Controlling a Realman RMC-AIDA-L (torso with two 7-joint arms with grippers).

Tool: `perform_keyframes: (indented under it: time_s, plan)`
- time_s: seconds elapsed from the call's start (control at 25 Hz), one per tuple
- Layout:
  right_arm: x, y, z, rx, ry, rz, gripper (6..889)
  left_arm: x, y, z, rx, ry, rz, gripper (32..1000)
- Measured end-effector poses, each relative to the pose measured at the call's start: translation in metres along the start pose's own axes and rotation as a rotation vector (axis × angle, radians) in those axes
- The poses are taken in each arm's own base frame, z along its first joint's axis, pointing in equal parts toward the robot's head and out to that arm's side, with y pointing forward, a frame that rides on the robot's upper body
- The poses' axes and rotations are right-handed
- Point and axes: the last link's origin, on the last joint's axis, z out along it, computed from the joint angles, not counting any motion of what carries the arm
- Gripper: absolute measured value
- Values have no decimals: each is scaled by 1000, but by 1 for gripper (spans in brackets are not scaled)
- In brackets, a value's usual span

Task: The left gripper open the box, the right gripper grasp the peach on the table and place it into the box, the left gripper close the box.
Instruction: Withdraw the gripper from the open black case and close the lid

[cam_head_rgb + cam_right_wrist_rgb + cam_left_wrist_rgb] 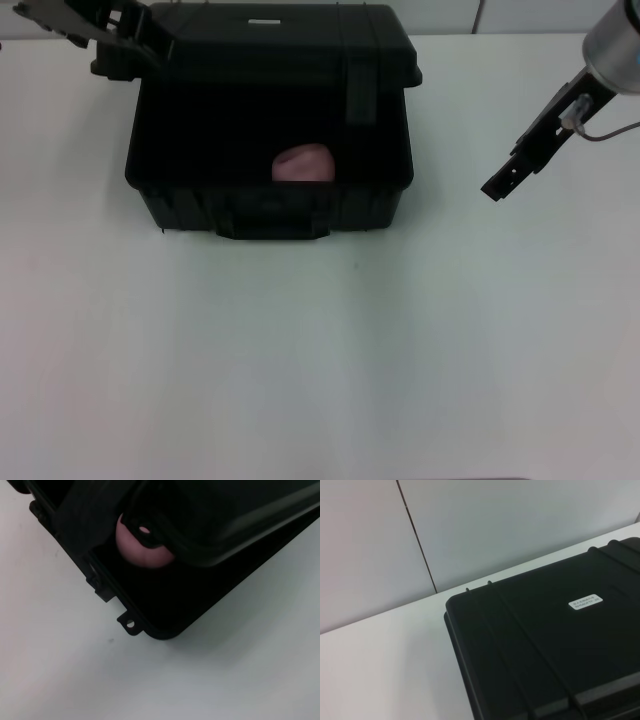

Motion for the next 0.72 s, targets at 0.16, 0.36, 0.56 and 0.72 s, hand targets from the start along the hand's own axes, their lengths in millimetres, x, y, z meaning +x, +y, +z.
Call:
perform_keyframes:
  time_s: [0.16, 0.36, 0.56, 0.72]
  plan:
    - [0, 0, 0, 0, 0, 0, 841, 0, 1, 0, -1, -4, 2, 846]
    - [0, 0, 0, 0, 0, 1, 841, -1, 3, -1, -8, -14, 6, 847]
    - [1, -1, 2, -2, 2, 6, 841, -2, 8, -1, -27, -26, 21, 846]
    - [1, -1, 2, -1, 2, 5, 841, -2, 13, -2, -53, -27, 30, 846]
